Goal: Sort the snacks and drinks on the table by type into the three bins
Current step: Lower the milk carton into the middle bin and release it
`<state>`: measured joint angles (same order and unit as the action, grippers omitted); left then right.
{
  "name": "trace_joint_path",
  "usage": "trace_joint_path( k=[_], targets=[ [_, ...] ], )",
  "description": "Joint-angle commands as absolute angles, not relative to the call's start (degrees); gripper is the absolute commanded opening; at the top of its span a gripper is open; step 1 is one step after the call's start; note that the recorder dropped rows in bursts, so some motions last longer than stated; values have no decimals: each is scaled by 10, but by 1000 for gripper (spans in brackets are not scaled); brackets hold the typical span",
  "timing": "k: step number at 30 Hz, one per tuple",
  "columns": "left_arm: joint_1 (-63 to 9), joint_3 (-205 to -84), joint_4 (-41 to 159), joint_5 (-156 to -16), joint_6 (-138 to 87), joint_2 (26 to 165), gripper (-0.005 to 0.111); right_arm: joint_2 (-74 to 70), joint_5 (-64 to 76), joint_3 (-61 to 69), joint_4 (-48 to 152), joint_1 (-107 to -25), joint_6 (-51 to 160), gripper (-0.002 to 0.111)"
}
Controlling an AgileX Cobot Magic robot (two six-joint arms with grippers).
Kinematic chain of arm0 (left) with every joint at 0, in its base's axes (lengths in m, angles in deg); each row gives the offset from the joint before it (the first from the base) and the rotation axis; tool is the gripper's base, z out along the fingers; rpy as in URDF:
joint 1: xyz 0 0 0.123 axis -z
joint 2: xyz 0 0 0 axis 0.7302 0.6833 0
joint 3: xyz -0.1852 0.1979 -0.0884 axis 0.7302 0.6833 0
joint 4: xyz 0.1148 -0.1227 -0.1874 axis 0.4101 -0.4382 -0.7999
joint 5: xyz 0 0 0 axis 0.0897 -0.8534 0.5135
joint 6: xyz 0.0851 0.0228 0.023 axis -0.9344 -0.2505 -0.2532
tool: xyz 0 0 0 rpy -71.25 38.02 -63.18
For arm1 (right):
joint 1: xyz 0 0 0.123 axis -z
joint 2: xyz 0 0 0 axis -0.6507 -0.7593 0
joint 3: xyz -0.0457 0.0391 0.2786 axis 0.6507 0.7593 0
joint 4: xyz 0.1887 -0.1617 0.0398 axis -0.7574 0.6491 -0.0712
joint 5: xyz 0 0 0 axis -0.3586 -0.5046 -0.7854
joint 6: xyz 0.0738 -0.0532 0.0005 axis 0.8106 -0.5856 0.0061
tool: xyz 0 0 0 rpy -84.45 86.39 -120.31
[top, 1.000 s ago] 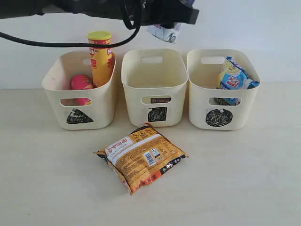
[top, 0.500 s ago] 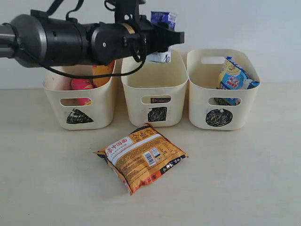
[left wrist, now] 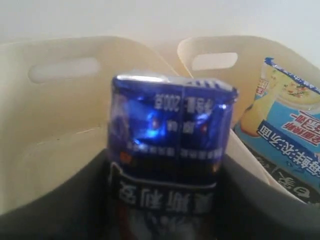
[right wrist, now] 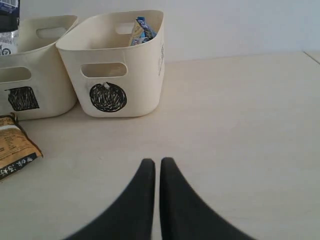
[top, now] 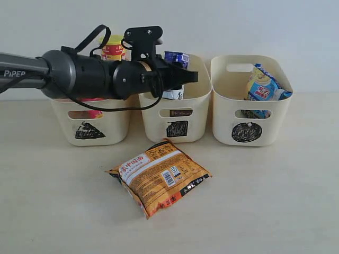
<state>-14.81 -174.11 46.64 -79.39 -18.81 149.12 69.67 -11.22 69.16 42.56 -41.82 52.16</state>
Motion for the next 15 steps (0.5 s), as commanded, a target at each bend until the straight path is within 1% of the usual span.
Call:
trace_joint_path(
  k=[1,5,7,13,15],
  targets=[
    [-157,-1746,460,-792,-184,1492,61,700,-105,691,426,-418,521,0],
    [-163,-1753,460,-799,-184,1492,75,700,-105,691,426,-418,521,0],
    [-165,-1757,460,-803,-184,1492,79,700,-105,691,426,-418,521,0],
    [-166,-1768,460,-820,-184,1476,79,700,-105,691,426,-418,521,0],
    [-166,-1768,460,-840,-184,1463,71,700,-105,691,426,-418,521,0]
  ],
)
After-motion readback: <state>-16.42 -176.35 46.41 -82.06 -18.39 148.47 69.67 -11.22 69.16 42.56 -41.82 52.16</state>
